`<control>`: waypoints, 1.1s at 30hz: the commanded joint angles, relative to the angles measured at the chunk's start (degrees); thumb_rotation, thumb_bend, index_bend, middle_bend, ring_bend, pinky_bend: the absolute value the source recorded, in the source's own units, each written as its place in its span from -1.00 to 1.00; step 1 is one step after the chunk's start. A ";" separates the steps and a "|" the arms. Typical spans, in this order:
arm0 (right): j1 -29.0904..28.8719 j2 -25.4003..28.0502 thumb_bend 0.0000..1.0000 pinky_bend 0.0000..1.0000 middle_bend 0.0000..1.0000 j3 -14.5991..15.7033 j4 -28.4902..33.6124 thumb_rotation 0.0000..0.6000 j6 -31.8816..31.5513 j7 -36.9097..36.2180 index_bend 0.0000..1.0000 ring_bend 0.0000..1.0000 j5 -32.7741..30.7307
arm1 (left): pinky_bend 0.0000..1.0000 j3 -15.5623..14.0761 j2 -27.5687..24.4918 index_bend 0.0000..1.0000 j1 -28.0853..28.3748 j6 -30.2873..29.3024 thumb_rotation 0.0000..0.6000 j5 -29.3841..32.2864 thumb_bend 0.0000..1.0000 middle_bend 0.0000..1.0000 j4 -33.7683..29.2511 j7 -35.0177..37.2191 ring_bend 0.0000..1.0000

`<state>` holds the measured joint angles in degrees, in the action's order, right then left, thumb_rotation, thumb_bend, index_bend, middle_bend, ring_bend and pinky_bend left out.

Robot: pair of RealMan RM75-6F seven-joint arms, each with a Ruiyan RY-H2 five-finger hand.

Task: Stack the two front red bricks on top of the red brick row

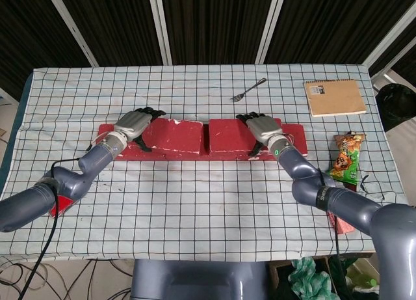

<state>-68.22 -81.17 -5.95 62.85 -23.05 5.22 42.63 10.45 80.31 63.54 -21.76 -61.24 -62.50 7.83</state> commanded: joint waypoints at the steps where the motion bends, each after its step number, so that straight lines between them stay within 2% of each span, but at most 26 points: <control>1: 0.03 0.11 -1.00 -0.81 -0.87 0.03 0.10 1.00 0.05 -0.08 -0.92 -1.00 0.07 | -0.82 -0.15 -0.28 -0.82 0.02 0.02 1.00 0.38 -1.00 -0.78 -0.27 -0.37 -1.00; 33: 0.60 0.49 -1.00 -0.84 -0.91 -0.12 1.15 1.00 -1.46 -0.21 -0.93 -1.00 0.96 | -0.82 -1.47 -1.69 -0.83 0.00 -0.57 1.00 4.52 -1.00 -0.78 -2.19 -3.31 -1.00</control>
<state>-67.63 -80.69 -6.06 63.99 -24.50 5.02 43.59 8.99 78.61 63.54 -22.33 -56.73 -64.70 4.53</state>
